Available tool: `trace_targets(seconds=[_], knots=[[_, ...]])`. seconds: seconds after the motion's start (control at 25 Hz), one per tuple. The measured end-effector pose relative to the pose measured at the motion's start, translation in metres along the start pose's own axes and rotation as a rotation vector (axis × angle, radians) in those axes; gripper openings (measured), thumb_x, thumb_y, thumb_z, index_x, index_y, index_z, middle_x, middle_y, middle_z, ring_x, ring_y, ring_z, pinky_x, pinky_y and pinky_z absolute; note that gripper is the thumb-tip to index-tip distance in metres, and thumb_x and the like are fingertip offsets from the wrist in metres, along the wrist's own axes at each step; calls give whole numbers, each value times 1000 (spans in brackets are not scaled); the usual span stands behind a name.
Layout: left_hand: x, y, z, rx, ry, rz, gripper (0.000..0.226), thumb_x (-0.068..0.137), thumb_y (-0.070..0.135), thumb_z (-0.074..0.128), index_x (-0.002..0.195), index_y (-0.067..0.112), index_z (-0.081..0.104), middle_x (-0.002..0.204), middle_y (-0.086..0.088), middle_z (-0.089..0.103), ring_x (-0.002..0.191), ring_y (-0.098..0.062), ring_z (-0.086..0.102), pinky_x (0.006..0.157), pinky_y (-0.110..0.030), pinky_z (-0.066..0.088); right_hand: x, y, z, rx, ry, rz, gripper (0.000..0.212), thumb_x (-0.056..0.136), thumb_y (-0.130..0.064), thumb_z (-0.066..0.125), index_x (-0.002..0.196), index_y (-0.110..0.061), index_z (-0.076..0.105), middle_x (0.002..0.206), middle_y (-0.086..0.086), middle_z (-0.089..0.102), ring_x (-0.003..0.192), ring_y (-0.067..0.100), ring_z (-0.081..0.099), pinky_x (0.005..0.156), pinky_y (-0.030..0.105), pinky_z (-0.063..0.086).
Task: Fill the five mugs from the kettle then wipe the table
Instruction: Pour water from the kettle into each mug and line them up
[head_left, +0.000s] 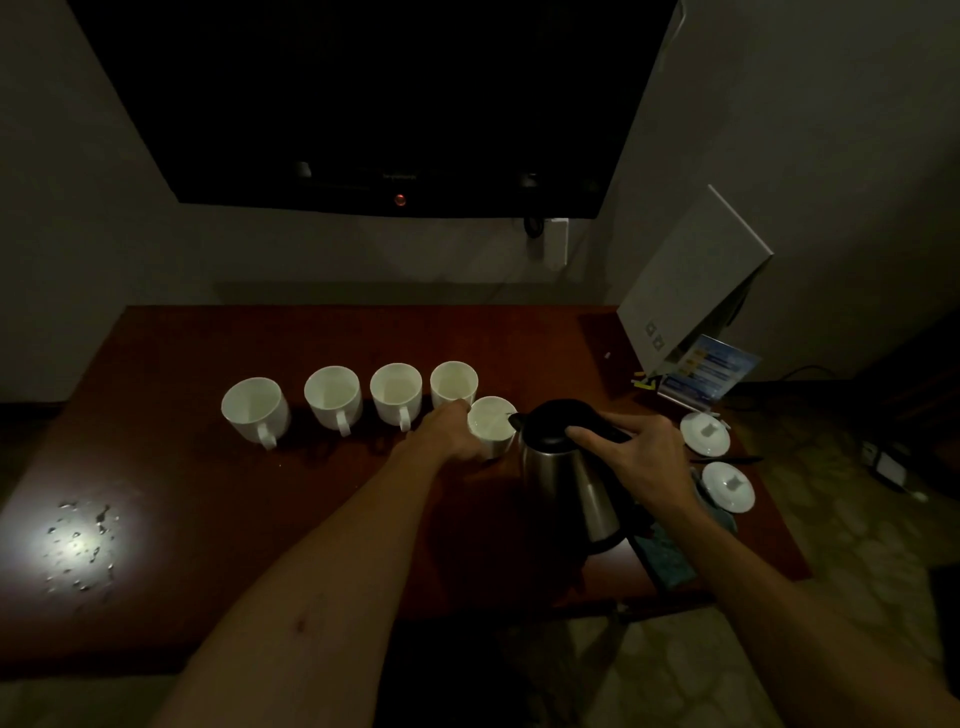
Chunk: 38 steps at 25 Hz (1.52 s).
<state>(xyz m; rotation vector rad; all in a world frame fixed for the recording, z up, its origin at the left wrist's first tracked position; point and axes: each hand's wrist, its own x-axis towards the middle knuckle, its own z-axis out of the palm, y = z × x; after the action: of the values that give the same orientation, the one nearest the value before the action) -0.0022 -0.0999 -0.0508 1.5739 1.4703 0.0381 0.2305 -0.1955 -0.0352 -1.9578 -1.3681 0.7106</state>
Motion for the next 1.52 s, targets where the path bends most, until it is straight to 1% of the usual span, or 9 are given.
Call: trace_targets(seconds=[0.16,0.32,0.44,0.64,0.76,1.0,1.24,1.4,1.52], knots=[[5,-3,1,8,6,5,87,66,28,78,143,16,39,131,-12,57,116,-32,58,99,-51,51,1,-3,0,-29,7,-8,54,78,-52,82,121,-20,76,106,-2,78,83,6,72,77,42,64],[12,-8,3,38,40,27,75,75,22,80,140,13,43,132,-11,57,118,-30,57,100,-48,50,2,-3,-1,-25,5,-4,54,79,-50,82,122,-19,75,106,0,78,83,8,72,78,43,64],[16,-11,4,44,49,30,76,77,19,79,142,11,41,135,-12,55,119,-30,57,100,-48,50,3,-4,-2,-16,4,5,54,79,-49,82,123,-18,75,107,0,78,83,8,72,78,41,64],[19,-14,0,73,49,56,85,70,29,80,141,14,35,134,-14,53,117,-34,56,97,-53,51,1,-7,-2,-32,18,-24,53,80,-48,81,122,-17,75,108,0,77,80,-2,66,75,34,62],[19,-14,0,99,59,60,87,68,29,79,143,16,35,136,-14,50,116,-34,56,96,-53,51,3,-6,-2,-37,10,-37,54,81,-48,80,124,-17,73,111,2,77,80,-2,65,74,31,61],[19,-14,0,108,47,40,100,50,44,72,140,18,38,132,-11,52,113,-32,58,95,-53,52,4,-3,-3,-50,0,-39,66,75,-58,77,126,-17,72,112,1,77,82,3,68,70,27,59],[22,-19,2,109,56,24,85,70,22,78,145,18,36,141,-12,49,118,-32,56,96,-50,53,5,-3,-2,-48,10,-40,59,80,-53,79,126,-17,73,112,1,77,83,2,68,71,27,59],[23,-20,4,88,47,28,86,68,24,78,144,19,38,138,-10,52,116,-30,57,95,-49,53,5,-3,-1,-54,10,-34,58,80,-52,79,126,-17,72,111,2,77,80,-1,66,68,25,58],[23,-23,3,71,40,21,92,62,26,76,145,21,36,135,-10,53,114,-30,58,94,-49,54,7,-3,-1,-58,15,-41,59,79,-52,79,125,-16,73,110,3,77,82,4,69,71,30,61]])
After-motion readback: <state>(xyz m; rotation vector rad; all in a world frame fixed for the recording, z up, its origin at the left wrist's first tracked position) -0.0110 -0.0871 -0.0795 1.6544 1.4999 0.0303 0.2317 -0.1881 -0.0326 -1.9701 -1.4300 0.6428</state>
